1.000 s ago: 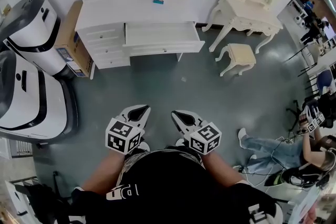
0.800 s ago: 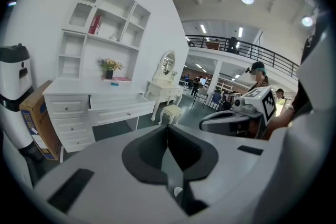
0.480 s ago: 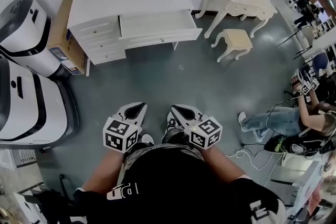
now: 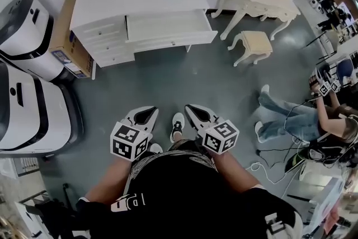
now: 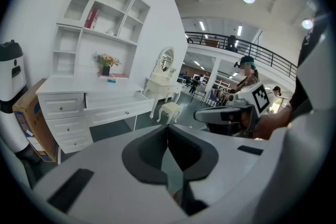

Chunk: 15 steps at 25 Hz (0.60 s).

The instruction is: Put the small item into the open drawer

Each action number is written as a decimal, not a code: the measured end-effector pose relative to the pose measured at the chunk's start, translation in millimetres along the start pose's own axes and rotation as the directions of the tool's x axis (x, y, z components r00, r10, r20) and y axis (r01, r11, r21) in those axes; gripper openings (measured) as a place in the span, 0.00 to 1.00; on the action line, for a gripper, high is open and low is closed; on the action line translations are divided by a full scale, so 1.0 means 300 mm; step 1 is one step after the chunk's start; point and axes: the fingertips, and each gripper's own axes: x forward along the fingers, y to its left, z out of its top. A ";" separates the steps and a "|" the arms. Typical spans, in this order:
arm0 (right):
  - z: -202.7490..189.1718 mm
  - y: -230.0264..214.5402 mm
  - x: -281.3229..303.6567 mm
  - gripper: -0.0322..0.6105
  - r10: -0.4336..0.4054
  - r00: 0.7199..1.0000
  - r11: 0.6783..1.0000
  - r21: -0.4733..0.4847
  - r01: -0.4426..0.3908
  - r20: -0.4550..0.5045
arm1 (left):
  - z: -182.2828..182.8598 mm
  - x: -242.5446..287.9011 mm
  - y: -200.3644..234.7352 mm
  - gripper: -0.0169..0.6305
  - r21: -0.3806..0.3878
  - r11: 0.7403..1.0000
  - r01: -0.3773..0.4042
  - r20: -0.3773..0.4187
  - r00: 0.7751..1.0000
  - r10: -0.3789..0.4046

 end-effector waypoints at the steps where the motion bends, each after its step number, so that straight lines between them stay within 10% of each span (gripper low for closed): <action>1: 0.014 -0.014 0.011 0.06 0.004 1.000 1.000 -0.004 -0.004 0.004 | 0.003 0.015 0.007 0.05 -0.001 1.000 -0.004 -0.005 1.000 0.004; 15: 0.182 -0.247 0.155 0.06 0.037 0.999 0.998 -0.052 -0.037 0.002 | 0.183 0.230 0.123 0.05 -0.005 0.999 -0.052 -0.002 0.999 0.052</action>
